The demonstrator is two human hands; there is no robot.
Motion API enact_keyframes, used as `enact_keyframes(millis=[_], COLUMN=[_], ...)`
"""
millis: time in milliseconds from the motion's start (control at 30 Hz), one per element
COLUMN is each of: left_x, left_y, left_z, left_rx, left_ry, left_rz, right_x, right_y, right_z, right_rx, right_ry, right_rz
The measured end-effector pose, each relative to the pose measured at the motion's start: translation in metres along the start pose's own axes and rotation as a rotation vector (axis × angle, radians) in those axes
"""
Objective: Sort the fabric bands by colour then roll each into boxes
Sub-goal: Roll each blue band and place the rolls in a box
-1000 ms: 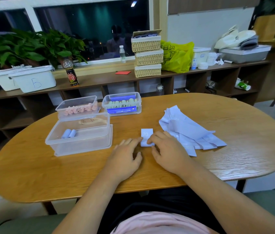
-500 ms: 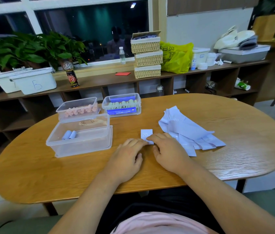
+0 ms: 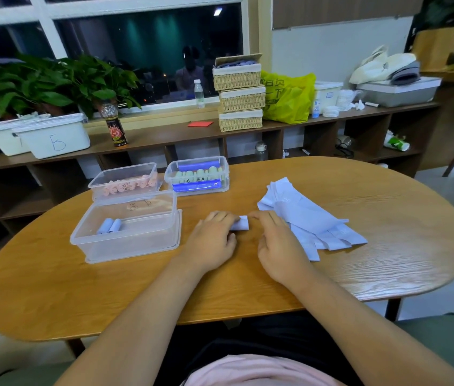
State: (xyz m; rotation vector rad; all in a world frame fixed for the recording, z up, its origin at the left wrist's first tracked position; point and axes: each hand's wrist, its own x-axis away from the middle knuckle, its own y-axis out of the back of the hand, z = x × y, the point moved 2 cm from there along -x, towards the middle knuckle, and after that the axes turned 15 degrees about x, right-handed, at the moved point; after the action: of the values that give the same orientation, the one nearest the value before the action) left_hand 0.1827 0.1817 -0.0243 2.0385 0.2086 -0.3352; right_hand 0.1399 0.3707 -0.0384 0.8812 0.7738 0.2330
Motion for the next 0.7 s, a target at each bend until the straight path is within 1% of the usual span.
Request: enact_keyframes(millis=[167,300,467,567,700], left_x=[-0.019,-0.026,-0.014,0.000,0.019], left_y=[-0.006,-0.011,-0.009,-0.007,-0.006], left_z=[0.006,0.011,0.009,0.003,-0.006], left_rx=[0.005,0.057,0.137,0.172,0.326], left_ry=[0.033,0.048,-0.023,-0.080,-0.091], left_rz=[-0.010,-0.028,-0.106,-0.119,-0.182], right_x=[0.001,0.000,-0.001,-0.002,-0.001], right_y=[-0.001,-0.003,-0.002,0.000,0.003], right_z=[0.000,-0.001,-0.001,0.001,0.006], right_rx=[-0.003,0.011,0.011,0.012,0.009], right_ry=[-0.007,-0.006,-0.035,-0.033,0.026], right_rz=[-0.011,0.007,0.002,-0.006,-0.010])
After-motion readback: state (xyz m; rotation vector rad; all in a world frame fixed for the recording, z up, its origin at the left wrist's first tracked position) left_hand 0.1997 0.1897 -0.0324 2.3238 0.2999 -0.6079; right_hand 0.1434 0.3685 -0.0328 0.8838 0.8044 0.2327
